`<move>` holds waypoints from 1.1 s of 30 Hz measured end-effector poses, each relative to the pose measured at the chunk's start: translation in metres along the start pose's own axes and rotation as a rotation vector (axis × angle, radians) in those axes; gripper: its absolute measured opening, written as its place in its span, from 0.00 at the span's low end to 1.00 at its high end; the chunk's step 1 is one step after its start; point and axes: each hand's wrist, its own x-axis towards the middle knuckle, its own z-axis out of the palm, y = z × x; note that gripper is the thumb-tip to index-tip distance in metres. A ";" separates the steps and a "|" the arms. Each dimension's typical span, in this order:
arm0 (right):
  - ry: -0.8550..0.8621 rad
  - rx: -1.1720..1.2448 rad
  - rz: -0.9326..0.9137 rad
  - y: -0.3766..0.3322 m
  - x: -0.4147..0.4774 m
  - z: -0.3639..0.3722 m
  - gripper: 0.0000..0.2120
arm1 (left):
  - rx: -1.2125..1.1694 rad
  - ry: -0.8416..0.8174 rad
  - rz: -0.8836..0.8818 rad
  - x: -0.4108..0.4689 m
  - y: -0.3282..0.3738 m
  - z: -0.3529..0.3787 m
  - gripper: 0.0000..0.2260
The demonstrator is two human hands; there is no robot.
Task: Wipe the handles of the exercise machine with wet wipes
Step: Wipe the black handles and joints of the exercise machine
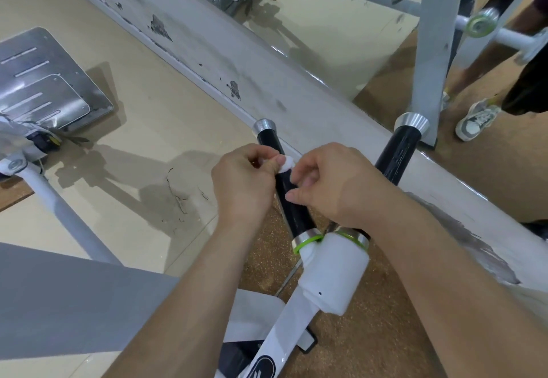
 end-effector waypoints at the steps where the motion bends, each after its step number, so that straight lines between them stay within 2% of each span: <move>1: 0.002 0.054 0.001 0.000 0.006 0.000 0.08 | -0.041 -0.008 0.002 0.000 -0.003 0.000 0.05; 4: 0.002 0.274 0.027 -0.001 0.021 -0.001 0.03 | -0.154 -0.131 -0.024 -0.007 -0.009 -0.011 0.05; 7: 0.010 0.278 0.039 0.002 0.034 0.000 0.05 | -0.187 -0.263 -0.051 -0.003 -0.013 -0.018 0.08; 9: 0.021 0.272 0.048 0.003 0.039 0.001 0.04 | -0.177 -0.261 -0.033 0.007 -0.013 -0.016 0.06; 15: 0.090 0.228 0.049 -0.004 0.054 0.006 0.08 | -0.069 -0.061 0.065 0.031 -0.017 0.002 0.07; 18: 0.138 0.175 0.029 -0.008 0.063 0.005 0.03 | -0.098 -0.138 0.021 0.029 -0.018 -0.006 0.06; 21: 0.146 0.247 0.065 -0.003 0.072 0.006 0.05 | -0.161 -0.228 -0.029 0.027 -0.016 -0.012 0.07; 25: 0.211 0.315 0.083 0.002 0.076 0.014 0.02 | -0.153 -0.129 -0.055 0.047 -0.016 0.002 0.04; 29: 0.201 0.267 0.035 0.000 0.077 0.019 0.14 | -0.055 0.029 0.020 0.074 -0.015 0.015 0.03; 33: 0.159 0.256 0.004 0.000 0.075 0.014 0.20 | -0.119 0.114 -0.072 0.100 -0.013 0.017 0.03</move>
